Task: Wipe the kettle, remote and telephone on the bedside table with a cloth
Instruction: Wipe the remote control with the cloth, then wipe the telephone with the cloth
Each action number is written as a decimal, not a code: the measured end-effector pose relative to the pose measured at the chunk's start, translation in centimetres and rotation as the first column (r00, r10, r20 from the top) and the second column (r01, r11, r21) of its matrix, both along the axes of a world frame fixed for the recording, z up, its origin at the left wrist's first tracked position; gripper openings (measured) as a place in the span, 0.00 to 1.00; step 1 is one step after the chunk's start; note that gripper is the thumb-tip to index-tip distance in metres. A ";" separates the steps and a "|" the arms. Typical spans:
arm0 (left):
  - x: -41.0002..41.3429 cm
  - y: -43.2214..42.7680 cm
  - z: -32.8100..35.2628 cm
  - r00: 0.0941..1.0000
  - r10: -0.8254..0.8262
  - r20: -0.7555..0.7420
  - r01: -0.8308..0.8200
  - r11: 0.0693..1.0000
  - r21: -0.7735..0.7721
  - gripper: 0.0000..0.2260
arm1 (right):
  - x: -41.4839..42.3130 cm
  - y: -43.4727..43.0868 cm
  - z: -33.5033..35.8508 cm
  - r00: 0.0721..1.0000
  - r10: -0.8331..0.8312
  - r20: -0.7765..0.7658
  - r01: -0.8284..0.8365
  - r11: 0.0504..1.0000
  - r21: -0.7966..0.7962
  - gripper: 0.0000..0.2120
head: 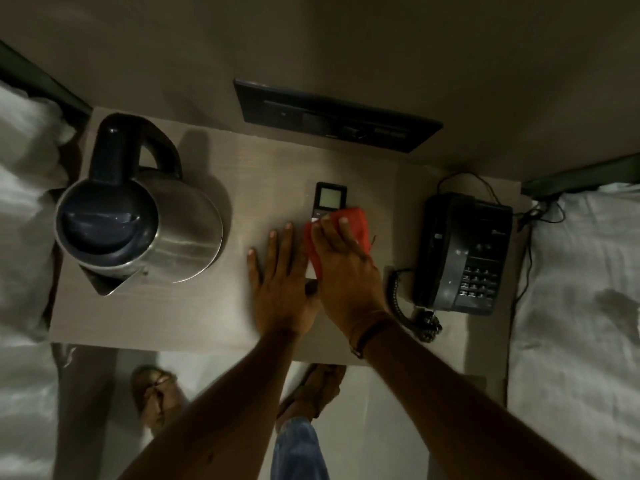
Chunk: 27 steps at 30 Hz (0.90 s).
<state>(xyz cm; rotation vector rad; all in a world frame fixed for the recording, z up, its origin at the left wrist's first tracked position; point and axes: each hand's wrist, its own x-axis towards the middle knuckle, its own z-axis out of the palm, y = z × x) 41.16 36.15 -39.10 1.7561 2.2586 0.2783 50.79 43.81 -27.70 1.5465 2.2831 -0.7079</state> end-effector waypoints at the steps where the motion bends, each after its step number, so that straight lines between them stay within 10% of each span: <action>1: 0.0 -0.1 -0.1 1.000 0.000 0.000 0.000 1.000 0.000 0.43 | 0.0 -0.3 0.2 1.000 0.007 -0.010 -0.008 1.000 -0.013 0.40; 8: 0.0 -0.3 0.1 0.999 0.020 -0.041 -0.020 1.000 -0.009 0.41 | 1.6 -0.6 1.4 0.977 -0.060 -0.206 0.047 0.996 -0.070 0.20; 20: 0.5 -0.5 1.5 0.997 0.067 0.040 -0.063 0.994 -0.084 0.40 | 3.3 -0.9 1.8 0.936 -0.146 -0.321 0.080 0.975 -0.209 0.22; 27: 3.5 -1.5 5.0 0.974 0.026 0.224 -0.035 0.999 0.036 0.59 | 11.1 -1.9 10.8 0.536 -0.624 -0.568 0.470 0.780 -0.413 0.12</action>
